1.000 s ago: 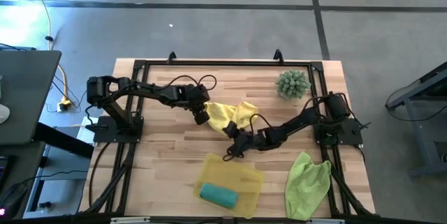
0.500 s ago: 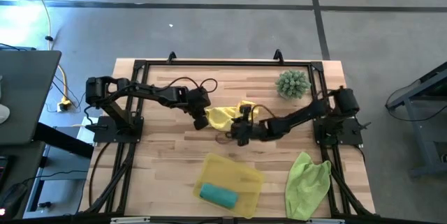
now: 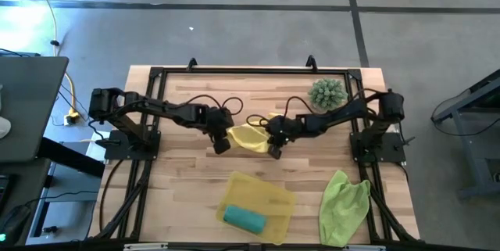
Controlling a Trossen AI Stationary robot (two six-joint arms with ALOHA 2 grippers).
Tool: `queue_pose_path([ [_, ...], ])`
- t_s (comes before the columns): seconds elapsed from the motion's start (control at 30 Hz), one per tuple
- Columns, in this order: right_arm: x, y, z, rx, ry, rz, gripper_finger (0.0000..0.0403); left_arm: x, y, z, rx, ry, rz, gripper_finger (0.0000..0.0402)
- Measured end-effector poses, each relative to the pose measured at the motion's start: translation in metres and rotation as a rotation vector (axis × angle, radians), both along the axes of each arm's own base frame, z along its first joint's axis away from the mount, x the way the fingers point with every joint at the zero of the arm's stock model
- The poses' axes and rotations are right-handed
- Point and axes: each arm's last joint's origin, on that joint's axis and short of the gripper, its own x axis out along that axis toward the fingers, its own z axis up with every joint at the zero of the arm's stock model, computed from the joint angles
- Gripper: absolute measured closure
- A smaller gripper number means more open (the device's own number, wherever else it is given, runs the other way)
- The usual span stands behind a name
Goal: Roll microfiber towels into tight, uniform cylinder then place into a basket
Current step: Fold the yellow towel
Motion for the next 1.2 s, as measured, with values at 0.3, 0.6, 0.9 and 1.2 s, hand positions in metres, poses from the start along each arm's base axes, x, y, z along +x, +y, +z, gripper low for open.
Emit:
queue_pose_path([
  [0.3,-0.002,0.004,0.044,0.133,-0.195,0.107,0.0403,0.002,-0.010,0.000,-0.086,-0.015,-0.031,0.0401],
  [0.6,-0.022,-0.016,0.060,-0.148,-0.093,-0.091,0.0403,-0.003,-0.016,0.024,0.058,-0.079,0.001,0.0401],
  [0.9,-0.022,-0.028,0.031,-0.228,0.070,-0.132,0.0386,-0.003,-0.008,0.013,0.146,-0.024,0.136,0.0401],
  [1.2,-0.034,-0.027,0.052,-0.322,0.155,-0.006,0.0284,-0.001,-0.005,0.006,0.154,0.005,0.149,0.0401],
])
